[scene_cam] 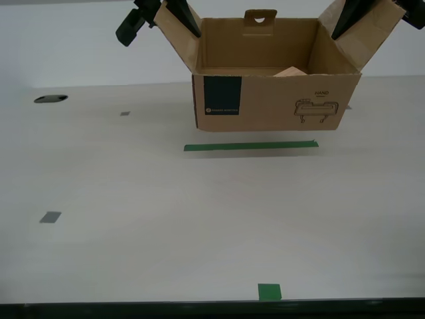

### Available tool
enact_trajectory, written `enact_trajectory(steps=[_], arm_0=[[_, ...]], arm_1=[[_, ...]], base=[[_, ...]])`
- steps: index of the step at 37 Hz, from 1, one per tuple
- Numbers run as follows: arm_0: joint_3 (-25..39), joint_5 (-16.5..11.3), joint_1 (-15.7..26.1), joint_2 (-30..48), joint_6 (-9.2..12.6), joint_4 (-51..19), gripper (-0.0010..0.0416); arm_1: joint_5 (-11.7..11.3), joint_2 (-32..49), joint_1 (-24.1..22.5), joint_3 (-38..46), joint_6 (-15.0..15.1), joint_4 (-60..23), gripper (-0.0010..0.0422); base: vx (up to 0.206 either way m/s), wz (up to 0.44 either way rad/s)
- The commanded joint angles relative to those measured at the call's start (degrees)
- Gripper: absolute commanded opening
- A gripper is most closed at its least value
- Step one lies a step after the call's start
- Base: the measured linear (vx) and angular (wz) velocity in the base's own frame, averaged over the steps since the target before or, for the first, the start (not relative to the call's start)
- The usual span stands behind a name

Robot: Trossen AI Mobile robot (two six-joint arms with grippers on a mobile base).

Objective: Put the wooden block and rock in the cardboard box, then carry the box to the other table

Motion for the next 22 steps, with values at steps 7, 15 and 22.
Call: enact_trajectory(steps=[7,15,22], arm_0=[[0.3,-1.4,0.1,-0.1,1.7,0.5,-0.0001],[2.5,-1.4,0.1,-0.1,1.7,0.2,-0.0001],[5.2,-1.4,0.1,-0.2,1.8,-1.6,-0.0001]], arm_1=[[1.5,-0.3,-0.2,0.1,0.0,0.7,-0.0001],[1.5,-0.6,-0.2,0.1,-0.8,0.7,-0.0001],[1.5,-1.6,-0.3,0.1,-0.7,0.7,-0.0001]], base=[[-0.118,0.045],[-0.134,0.029],[-0.139,0.001]])
